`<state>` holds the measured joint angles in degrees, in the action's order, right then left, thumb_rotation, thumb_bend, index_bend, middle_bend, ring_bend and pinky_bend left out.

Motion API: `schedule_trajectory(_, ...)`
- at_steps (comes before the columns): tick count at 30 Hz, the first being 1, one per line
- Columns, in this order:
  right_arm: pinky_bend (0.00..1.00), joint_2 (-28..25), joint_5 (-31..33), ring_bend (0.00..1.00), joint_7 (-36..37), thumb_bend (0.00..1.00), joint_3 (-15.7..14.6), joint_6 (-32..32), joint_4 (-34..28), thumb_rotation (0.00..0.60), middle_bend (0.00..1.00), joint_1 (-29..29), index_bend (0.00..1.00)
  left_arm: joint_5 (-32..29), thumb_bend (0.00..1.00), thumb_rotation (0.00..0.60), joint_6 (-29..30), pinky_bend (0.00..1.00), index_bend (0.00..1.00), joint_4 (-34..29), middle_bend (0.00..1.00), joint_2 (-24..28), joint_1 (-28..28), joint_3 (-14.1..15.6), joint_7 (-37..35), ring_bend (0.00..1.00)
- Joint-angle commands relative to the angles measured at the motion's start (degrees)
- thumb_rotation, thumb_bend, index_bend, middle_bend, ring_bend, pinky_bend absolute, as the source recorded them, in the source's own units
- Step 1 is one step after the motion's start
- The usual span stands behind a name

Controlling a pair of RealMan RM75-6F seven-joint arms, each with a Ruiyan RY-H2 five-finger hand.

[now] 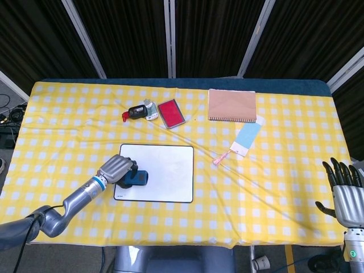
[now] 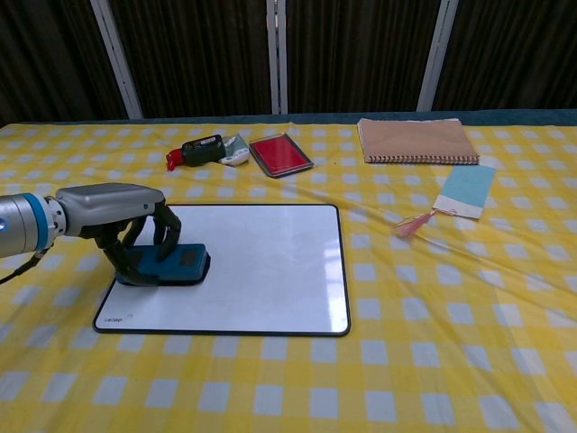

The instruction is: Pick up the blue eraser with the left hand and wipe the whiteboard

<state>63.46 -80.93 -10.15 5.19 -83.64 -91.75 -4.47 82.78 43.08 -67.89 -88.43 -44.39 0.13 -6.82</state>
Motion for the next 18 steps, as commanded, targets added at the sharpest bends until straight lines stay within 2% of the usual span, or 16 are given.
schedule_trajectory(1, 0.0, 0.0, 0.0, 0.0, 0.0, 0.0, 0.0, 0.0, 0.0, 0.6, 0.0, 0.0, 0.0, -1.5, 0.26, 0.6, -0.8, 0.53, 0.52, 3.4, 0.44, -1.0, -0.5, -1.2, -0.2, 0.4)
schedule_trajectory(8, 0.0, 0.0, -0.1, 0.0, -0.1, 0.0, 0.0, 0.0, 0.0, 0.6, 0.0, 0.0, 0.0, -2.5, 0.25, 0.6, -1.8, 0.53, 0.52, 7.0, 0.44, -1.5, -0.2, -1.3, -1.4, 0.4)
schedule_trajectory(18, 0.0, 0.0, -0.6, 0.0, -0.1, 0.0, -0.2, -0.3, -0.6, 0.6, 0.0, 0.0, 0.0, -1.6, 0.26, 0.6, 2.1, 0.53, 0.52, 5.1, 0.44, 2.9, 1.2, -1.9, -3.7, 0.4)
